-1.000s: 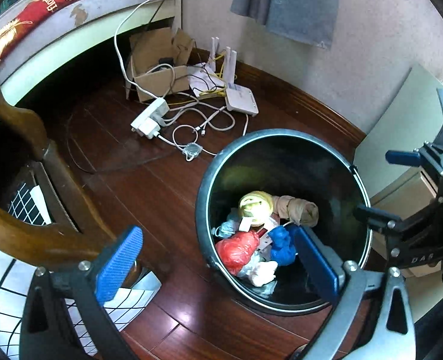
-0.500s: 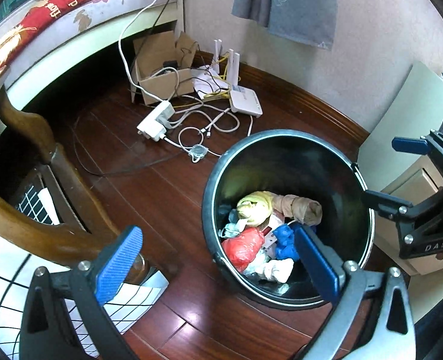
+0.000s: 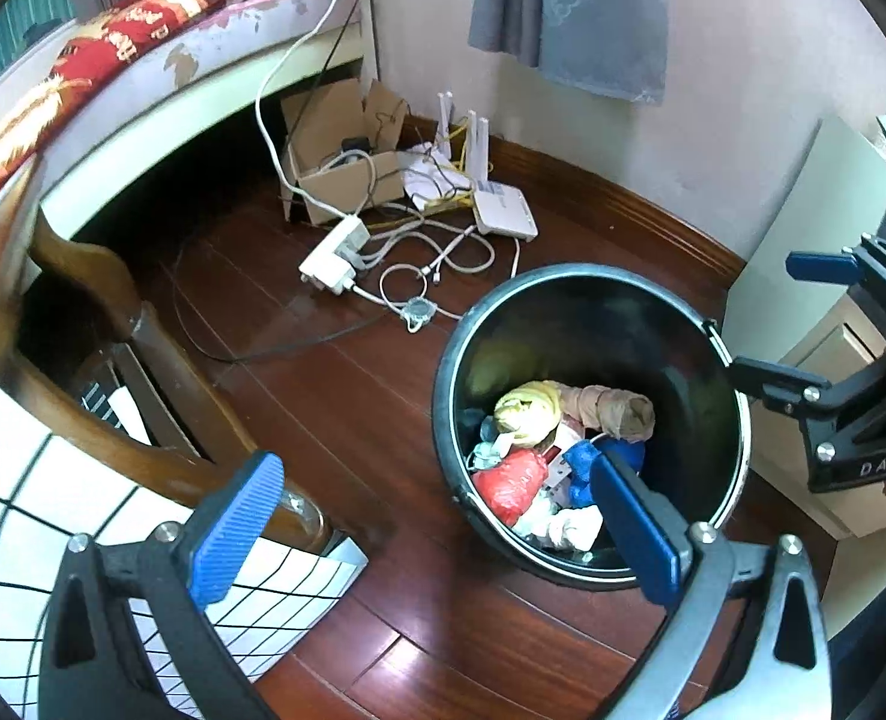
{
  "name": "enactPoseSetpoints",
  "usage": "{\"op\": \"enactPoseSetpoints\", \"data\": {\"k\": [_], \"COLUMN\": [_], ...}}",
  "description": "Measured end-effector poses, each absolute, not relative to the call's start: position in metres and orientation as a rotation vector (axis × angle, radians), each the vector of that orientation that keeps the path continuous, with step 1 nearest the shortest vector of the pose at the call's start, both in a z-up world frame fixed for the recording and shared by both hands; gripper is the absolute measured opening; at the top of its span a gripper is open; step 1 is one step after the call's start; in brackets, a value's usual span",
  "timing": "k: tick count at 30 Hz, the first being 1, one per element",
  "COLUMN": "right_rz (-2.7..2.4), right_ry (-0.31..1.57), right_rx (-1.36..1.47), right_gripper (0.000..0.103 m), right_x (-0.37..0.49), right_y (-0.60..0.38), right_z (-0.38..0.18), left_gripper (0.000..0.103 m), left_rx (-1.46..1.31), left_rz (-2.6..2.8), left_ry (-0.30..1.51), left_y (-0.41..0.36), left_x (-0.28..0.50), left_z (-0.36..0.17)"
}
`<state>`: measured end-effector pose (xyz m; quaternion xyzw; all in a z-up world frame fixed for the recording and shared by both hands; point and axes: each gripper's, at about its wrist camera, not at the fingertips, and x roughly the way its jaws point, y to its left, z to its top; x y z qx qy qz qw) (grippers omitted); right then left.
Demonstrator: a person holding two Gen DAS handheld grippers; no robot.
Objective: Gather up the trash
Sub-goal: 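Move both tools back from the bucket to the grid-covered box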
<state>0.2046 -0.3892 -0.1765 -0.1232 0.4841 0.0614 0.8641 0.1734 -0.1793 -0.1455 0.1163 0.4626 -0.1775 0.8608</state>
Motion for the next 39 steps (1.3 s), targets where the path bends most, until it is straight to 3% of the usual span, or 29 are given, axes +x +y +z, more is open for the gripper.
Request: {"op": "enactPoseSetpoints", "data": {"k": [24,39], "right_rz": [0.132,0.267], "right_ry": [0.842,0.732], "right_rx": [-0.241,-0.245], "right_gripper": [0.103,0.103], "right_x": [0.167,0.161], "right_y": [-0.345,-0.27], "right_z": [-0.095,-0.068], "left_gripper": [0.103,0.103], "left_rx": [0.169,0.095], "left_rz": [-0.253,-0.107], "left_ry": [0.786,0.686], "left_y": [-0.124,-0.057], "left_x": [0.122,0.106], "left_z": [-0.07,-0.035]}}
